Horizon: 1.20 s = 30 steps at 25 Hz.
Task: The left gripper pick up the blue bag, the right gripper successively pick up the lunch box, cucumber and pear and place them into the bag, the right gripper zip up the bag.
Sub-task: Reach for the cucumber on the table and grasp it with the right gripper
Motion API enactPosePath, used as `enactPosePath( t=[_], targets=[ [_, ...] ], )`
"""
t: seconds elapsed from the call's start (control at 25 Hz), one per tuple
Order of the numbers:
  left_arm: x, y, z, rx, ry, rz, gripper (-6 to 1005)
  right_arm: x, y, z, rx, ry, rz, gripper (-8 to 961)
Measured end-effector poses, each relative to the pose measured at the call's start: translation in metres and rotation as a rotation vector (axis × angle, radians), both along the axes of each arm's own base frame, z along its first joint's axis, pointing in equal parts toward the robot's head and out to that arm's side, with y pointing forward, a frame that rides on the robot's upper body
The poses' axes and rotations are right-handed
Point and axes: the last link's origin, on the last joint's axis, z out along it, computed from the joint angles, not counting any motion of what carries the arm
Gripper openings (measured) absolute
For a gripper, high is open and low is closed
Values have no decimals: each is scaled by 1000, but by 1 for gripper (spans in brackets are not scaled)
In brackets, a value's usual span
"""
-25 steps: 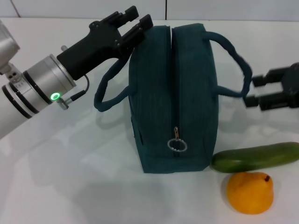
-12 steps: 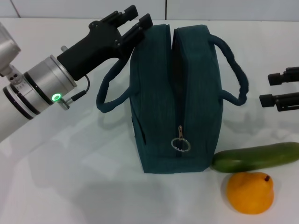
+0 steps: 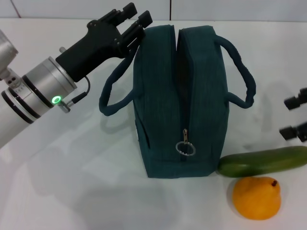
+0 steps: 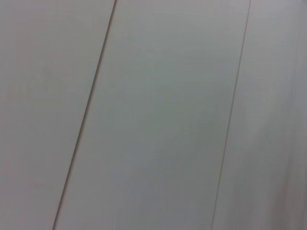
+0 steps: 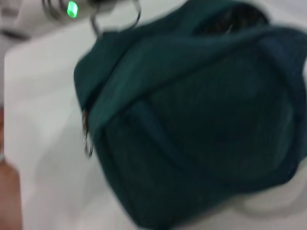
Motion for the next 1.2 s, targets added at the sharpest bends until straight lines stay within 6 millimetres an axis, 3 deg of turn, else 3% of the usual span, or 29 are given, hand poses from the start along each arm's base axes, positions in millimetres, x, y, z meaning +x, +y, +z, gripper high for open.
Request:
enactPosePath(
  t=[0.36, 1.2],
  targets=[
    [0, -1, -1, 8, -7, 4, 475, -5, -5, -22, -114, -192, 75, 877],
    [3, -1, -3, 11, -30, 4, 476, 2, -2, -68, -140, -458, 140, 874]
  ],
)
